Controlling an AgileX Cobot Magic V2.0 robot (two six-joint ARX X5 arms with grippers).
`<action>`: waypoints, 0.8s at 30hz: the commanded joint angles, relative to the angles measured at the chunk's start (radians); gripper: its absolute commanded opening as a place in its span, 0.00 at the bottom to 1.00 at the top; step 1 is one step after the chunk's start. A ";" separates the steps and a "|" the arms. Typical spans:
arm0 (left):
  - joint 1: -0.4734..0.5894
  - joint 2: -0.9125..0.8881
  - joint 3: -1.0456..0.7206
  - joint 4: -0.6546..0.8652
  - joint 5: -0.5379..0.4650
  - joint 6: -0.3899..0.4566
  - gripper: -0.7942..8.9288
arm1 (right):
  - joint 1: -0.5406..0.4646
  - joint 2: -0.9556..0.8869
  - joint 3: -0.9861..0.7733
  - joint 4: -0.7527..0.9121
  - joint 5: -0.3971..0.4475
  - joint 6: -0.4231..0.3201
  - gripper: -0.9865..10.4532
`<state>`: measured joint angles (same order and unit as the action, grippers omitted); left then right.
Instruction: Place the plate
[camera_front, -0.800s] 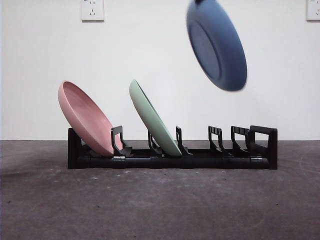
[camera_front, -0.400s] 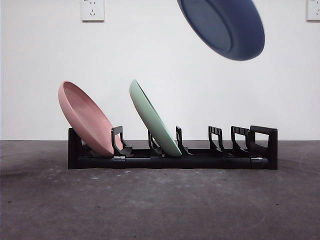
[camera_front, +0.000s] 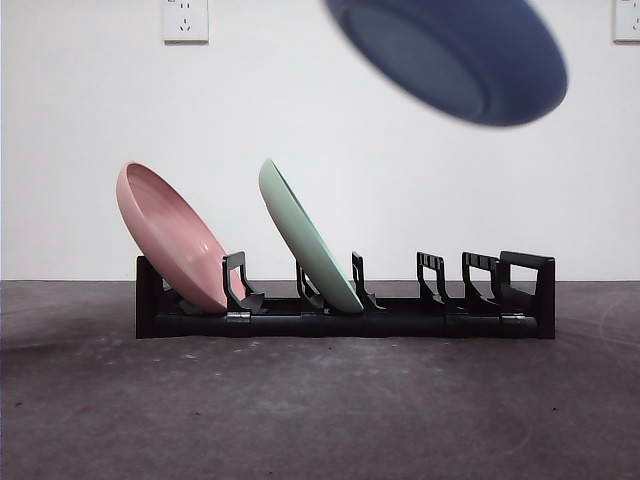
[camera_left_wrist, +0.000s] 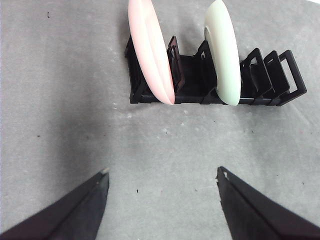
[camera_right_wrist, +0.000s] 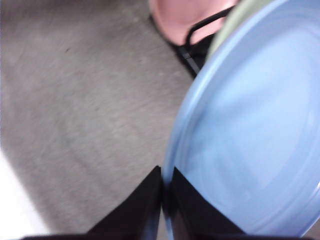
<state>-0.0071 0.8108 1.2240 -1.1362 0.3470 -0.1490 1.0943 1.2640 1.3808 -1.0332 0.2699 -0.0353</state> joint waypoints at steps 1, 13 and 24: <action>-0.001 0.006 0.024 0.009 0.006 0.010 0.44 | 0.066 0.023 -0.047 0.066 0.019 0.048 0.10; -0.001 0.006 0.024 0.009 0.006 0.011 0.44 | 0.223 0.203 -0.239 0.217 0.053 0.104 0.10; -0.001 0.006 0.024 0.008 0.005 0.011 0.44 | 0.219 0.441 -0.239 0.355 0.108 0.053 0.10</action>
<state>-0.0071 0.8108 1.2240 -1.1358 0.3470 -0.1490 1.2995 1.6852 1.1294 -0.6914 0.3649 0.0299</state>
